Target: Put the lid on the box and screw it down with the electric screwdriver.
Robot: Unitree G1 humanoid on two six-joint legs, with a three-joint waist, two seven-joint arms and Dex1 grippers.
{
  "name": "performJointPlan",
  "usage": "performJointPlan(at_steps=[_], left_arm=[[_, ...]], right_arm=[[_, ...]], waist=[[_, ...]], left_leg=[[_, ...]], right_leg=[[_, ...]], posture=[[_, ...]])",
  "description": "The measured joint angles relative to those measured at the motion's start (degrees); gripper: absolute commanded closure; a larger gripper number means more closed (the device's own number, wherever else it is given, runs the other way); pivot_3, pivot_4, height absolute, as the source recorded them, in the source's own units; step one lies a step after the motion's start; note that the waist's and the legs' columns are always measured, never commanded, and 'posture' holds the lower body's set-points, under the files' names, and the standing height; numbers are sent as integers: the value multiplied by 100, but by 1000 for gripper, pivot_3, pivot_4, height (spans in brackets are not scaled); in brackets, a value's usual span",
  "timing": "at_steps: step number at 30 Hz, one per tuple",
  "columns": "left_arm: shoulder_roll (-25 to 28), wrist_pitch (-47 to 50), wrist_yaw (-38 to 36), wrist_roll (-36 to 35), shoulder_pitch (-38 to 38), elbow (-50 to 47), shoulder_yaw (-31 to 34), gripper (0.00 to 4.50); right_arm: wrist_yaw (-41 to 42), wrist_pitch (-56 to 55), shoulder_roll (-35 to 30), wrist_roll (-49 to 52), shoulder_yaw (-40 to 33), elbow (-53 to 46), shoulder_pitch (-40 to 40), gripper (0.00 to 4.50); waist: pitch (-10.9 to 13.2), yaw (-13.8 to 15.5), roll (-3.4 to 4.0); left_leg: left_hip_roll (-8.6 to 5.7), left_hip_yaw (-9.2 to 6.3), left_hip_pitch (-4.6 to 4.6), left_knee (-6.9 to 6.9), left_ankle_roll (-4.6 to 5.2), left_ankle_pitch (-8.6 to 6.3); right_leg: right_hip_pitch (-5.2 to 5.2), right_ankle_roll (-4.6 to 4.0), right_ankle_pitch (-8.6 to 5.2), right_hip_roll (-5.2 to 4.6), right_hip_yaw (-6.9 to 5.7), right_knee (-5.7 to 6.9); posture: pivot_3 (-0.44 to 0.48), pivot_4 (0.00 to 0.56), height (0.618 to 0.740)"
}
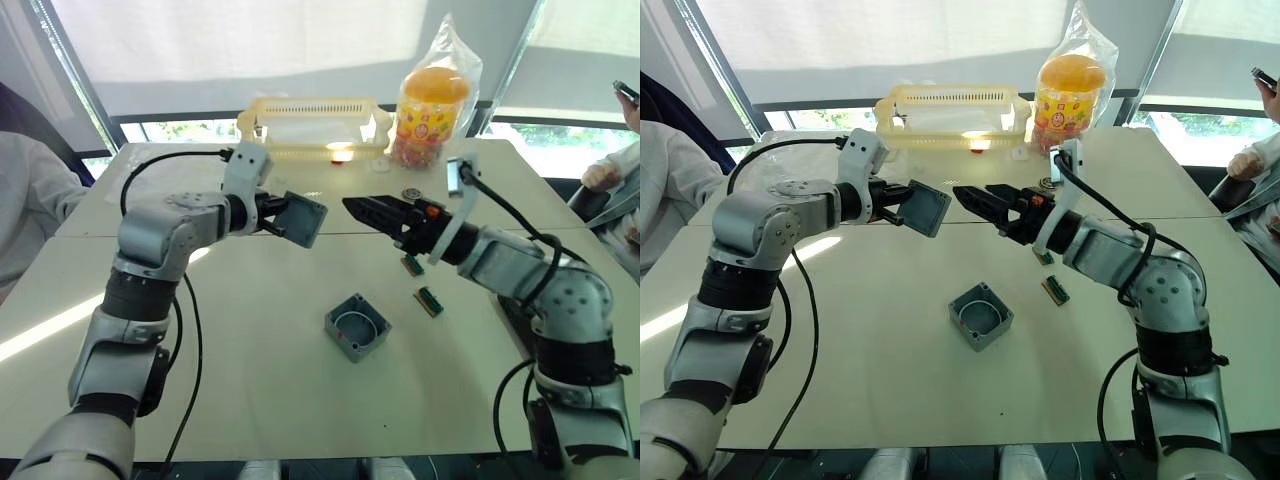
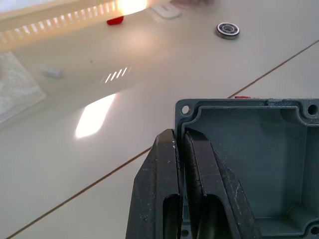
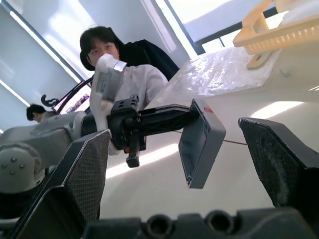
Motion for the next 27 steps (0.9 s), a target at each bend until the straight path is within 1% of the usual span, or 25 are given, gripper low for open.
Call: performJointPlan(at_steps=[5, 13, 18, 27], left_arm=[[-415, -127, 132, 77, -8, -41, 232, 4416], [-758, -150, 168, 64, -46, -166, 570, 4416], [-899, -133, 137, -17, -94, -327, 641, 4416], [-924, -99, 96, -53, -94, -329, 643, 4416]], right_arm=[[-25, 201, 106, -212, 35, 119, -84, 0], [-83, 242, 362, -395, -14, 128, 52, 0], [-82, 241, 474, -497, -42, 218, 108, 0], [-81, 156, 738, -558, -301, 280, 108, 0]], waist=[[0, -25, 0], [0, -30, 1], [0, -27, 1], [1, -34, 2]], left_leg=[[0, 1, 0, -1, 1, -1], [2, 1, 0, -2, 2, -1], [2, 1, 0, -2, 2, -1], [2, 0, 0, -3, 2, -1]], right_leg=[[-4, 0, 0, 2, 0, 4], [-8, 1, 0, 4, 0, 9], [-8, 1, 0, 4, 0, 9], [-8, 1, 0, 6, 0, 9]], posture=[[0, 150, 740], [0, 150, 740], [0, 150, 740], [0, 150, 740]])
